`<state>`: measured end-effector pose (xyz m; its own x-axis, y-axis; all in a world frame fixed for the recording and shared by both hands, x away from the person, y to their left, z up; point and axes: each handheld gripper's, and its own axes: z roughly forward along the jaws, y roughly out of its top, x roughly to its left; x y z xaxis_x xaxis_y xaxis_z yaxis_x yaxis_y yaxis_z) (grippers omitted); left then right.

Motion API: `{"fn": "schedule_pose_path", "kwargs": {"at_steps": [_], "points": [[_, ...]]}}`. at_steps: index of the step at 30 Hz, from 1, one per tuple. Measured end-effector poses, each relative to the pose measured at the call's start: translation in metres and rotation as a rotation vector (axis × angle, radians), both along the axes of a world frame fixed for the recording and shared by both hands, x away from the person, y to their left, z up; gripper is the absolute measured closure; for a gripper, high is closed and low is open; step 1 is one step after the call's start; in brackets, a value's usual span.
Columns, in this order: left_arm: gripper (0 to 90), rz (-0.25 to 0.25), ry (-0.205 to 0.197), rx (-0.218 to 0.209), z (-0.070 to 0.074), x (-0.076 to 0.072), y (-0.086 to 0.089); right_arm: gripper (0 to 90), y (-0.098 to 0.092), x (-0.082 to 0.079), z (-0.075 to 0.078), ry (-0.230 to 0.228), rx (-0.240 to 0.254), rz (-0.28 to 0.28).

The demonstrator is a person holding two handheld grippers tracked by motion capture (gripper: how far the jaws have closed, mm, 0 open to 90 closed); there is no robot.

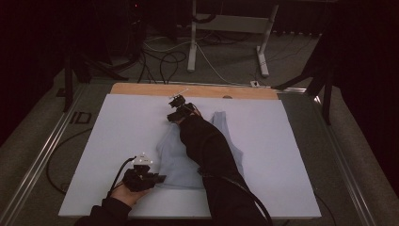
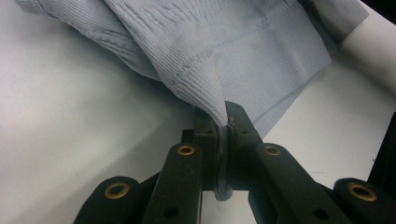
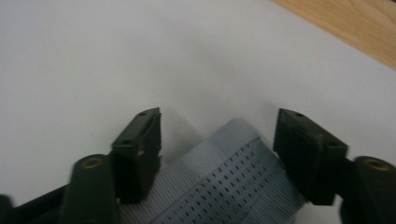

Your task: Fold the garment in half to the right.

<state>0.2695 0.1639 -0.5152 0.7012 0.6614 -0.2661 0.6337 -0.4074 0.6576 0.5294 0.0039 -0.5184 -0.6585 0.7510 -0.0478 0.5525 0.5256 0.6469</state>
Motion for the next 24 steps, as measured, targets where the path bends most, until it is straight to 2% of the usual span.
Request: {"fn": "schedule_pose_path", "kwargs": {"at_steps": [3, 5, 8, 15, 17, 19, 21, 24], "points": [[85.8, 0.002, 0.004, -0.003, -0.0001, 0.0001, 0.0002, 44.1, -0.0007, 0.0002, -0.0026, 0.006, -0.029, 0.006], [85.8, -0.001, 0.004, -0.001, -0.0003, 0.0000, -0.0003, 44.9, -0.0012, 0.0004, -0.0026, 0.012, -0.024, 0.005], [85.8, -0.002, 0.006, -0.001, -0.0006, 0.0000, -0.0002, 55.6, 0.0019, 0.0009, -0.0005, 0.020, -0.042, 0.028], [85.8, -0.003, 0.007, 0.000, -0.0010, -0.0001, 0.0001, 74.3, 0.0017, 0.0004, 0.0008, 0.029, -0.044, 0.046], [85.8, -0.001, 0.009, -0.002, -0.0011, 0.0001, 0.0000, 75.5, 0.0015, 0.0004, 0.0009, 0.028, -0.046, 0.049], [85.8, -0.001, 0.010, -0.005, -0.0013, 0.0004, 0.0005, 81.6, 0.0027, -0.0003, 0.0015, 0.018, -0.062, 0.060], [85.8, -0.002, 0.011, -0.005, -0.0012, 0.0005, 0.0006, 83.5, 0.0026, -0.0008, 0.0022, 0.008, -0.075, 0.064], [85.9, -0.003, 0.011, -0.006, -0.0005, 0.0007, 0.0009, 84.9, -0.0016, -0.0004, 0.0057, 0.011, -0.062, 0.060]]}}
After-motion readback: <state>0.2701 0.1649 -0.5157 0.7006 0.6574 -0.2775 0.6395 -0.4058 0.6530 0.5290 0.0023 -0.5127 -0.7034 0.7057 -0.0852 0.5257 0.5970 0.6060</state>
